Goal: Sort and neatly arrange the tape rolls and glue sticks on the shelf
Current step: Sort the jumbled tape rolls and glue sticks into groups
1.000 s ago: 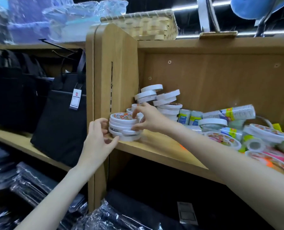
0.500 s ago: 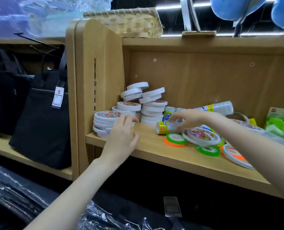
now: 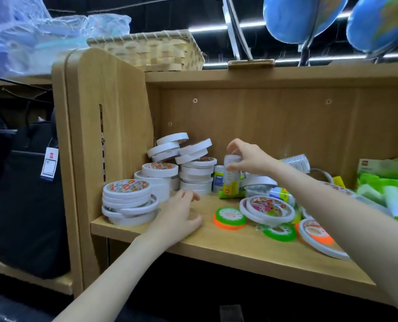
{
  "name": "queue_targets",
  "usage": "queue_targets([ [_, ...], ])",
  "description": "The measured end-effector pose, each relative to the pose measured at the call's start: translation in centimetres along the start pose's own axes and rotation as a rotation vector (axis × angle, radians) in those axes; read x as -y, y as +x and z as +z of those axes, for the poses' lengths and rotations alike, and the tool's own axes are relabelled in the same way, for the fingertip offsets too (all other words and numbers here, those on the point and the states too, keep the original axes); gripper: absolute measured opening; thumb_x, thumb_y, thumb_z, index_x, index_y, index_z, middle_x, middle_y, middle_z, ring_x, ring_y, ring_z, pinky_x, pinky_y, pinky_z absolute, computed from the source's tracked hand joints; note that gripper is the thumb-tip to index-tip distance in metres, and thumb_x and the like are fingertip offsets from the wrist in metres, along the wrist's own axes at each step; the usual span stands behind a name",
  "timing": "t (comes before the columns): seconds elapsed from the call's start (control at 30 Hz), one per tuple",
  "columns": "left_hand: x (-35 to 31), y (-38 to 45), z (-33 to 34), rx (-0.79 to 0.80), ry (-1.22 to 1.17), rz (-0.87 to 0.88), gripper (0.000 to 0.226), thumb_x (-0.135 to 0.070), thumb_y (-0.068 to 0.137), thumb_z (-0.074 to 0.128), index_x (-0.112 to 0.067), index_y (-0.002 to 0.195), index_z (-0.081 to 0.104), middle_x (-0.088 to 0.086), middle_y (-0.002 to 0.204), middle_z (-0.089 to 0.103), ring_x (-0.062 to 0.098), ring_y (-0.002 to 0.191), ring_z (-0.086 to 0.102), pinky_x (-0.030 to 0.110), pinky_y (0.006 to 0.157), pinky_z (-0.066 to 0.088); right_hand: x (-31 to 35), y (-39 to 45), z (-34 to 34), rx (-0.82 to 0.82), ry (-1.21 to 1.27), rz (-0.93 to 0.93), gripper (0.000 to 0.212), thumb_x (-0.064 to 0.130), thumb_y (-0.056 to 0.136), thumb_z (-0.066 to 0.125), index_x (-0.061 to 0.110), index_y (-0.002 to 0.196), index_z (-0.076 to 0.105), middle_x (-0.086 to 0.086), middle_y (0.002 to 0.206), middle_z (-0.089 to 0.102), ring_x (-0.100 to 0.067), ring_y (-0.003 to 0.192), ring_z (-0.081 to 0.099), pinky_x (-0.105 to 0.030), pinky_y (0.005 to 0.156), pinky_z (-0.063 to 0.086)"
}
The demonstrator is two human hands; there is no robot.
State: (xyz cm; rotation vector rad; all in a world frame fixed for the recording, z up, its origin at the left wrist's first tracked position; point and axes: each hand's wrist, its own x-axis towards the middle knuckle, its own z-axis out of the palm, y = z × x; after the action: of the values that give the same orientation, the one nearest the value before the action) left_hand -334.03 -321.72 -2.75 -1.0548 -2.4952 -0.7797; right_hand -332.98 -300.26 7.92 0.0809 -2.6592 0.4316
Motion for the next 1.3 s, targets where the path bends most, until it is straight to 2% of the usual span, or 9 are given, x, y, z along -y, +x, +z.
queue_targets([
  [0.23, -1.8, 1.2, -0.3, 0.225, -0.416, -0.021, 0.046, -0.042, 0.082, 0.064, -0.028, 0.12, 0.044, -0.005, 0.125, 0.051, 0.007, 0.112, 0.05, 0.024, 0.098, 0.041, 0.8, 0.0, 1.3, 0.177, 0.001, -0.048, 0.042, 0.034, 0.082, 0.069, 0.017, 0.116, 0.052, 0.003, 0.108, 0.05, -0.013, 0.099, 0.049, -0.019, 0.068, 0.043],
  [0.43, -3.5, 1.9, 1.6, 0.215, -0.177, 0.062, 0.05, -0.041, 0.077, 0.07, -0.022, 0.118, 0.047, -0.005, 0.12, 0.053, 0.008, 0.107, 0.047, 0.021, 0.091, 0.039, -0.5, -0.2, 0.0, 0.148, 0.409, 0.082, 0.025, 0.022, 0.096, 0.048, 0.003, 0.109, 0.058, -0.012, 0.102, 0.062, -0.02, 0.087, 0.062, -0.029, 0.076, 0.055],
  [0.6, -1.9, 2.3, 1.3, 0.189, -0.249, -0.066, 0.06, -0.039, 0.074, 0.072, -0.028, 0.12, 0.036, -0.007, 0.115, 0.049, 0.011, 0.109, 0.049, 0.026, 0.095, 0.04, -0.7, -0.1, 1.7, 0.268, -0.167, 0.036, 0.036, -0.006, 0.085, 0.043, 0.007, 0.115, 0.059, -0.008, 0.115, 0.063, -0.018, 0.094, 0.056, -0.023, 0.072, 0.04],
  [0.87, -1.1, 2.6, 0.2, 0.245, -0.254, -0.074, 0.065, -0.029, 0.079, 0.069, -0.025, 0.131, 0.03, -0.007, 0.126, 0.047, 0.01, 0.11, 0.048, 0.02, 0.09, 0.037, -0.9, 0.7, 4.2, 0.426, -0.55, -0.066, 0.023, 0.012, 0.085, 0.058, 0.01, 0.107, 0.055, -0.01, 0.107, 0.06, -0.026, 0.099, 0.057, -0.032, 0.072, 0.046],
  [0.93, -1.3, 2.5, 0.3, 0.236, -0.255, -0.058, 0.063, -0.034, 0.08, 0.069, -0.026, 0.13, 0.031, -0.006, 0.129, 0.047, 0.01, 0.115, 0.047, 0.023, 0.096, 0.037, -1.1, 0.6, 4.5, 0.389, -0.59, -0.08, 0.01, 0.008, 0.086, 0.054, 0.015, 0.093, 0.055, -0.008, 0.1, 0.059, -0.027, 0.094, 0.056, -0.031, 0.067, 0.045],
  [1.03, -1.6, 2.5, 0.8, 0.185, -0.252, -0.049, 0.072, -0.036, 0.079, 0.07, -0.026, 0.136, 0.027, -0.002, 0.137, 0.04, 0.012, 0.123, 0.042, 0.025, 0.102, 0.034, -1.4, 0.4, 3.8, 0.316, -0.584, -0.091, 0.021, 0.004, 0.087, 0.048, 0.02, 0.076, 0.054, -0.007, 0.096, 0.06, -0.026, 0.09, 0.054, -0.03, 0.063, 0.043],
  [1.1, -1.7, 2.7, 0.9, 0.135, -0.27, -0.067, 0.086, -0.037, 0.076, 0.072, -0.026, 0.142, 0.019, 0.001, 0.145, 0.029, 0.018, 0.133, 0.032, 0.032, 0.109, 0.03, -1.3, 0.3, 3.3, 0.356, -0.563, -0.074, 0.012, 0.009, 0.087, 0.053, 0.018, 0.091, 0.06, -0.004, 0.099, 0.06, -0.021, 0.089, 0.052, -0.029, 0.067, 0.044],
  [1.17, -1.8, 2.8, 0.9, 0.12, -0.3, -0.082, 0.094, -0.036, 0.074, 0.074, -0.026, 0.145, 0.014, 0.001, 0.15, 0.024, 0.019, 0.136, 0.029, 0.035, 0.111, 0.028, -1.1, 0.2, 3.3, 0.432, -0.546, -0.037, 0.029, 0.018, 0.084, 0.062, 0.015, 0.113, 0.056, -0.003, 0.11, 0.06, -0.022, 0.098, 0.056, -0.033, 0.079, 0.048],
  [1.3, -1.9, 2.8, 1.1, 0.139, -0.351, -0.085, 0.091, -0.032, 0.074, 0.075, -0.026, 0.144, 0.016, 0.0, 0.151, 0.025, 0.018, 0.135, 0.032, 0.035, 0.111, 0.028, -1.4, 0.9, 4.5, 0.384, -0.483, -0.005, 0.028, 0.019, 0.081, 0.064, 0.01, 0.106, 0.057, -0.007, 0.106, 0.062, -0.025, 0.095, 0.059, -0.034, 0.077, 0.049],
])
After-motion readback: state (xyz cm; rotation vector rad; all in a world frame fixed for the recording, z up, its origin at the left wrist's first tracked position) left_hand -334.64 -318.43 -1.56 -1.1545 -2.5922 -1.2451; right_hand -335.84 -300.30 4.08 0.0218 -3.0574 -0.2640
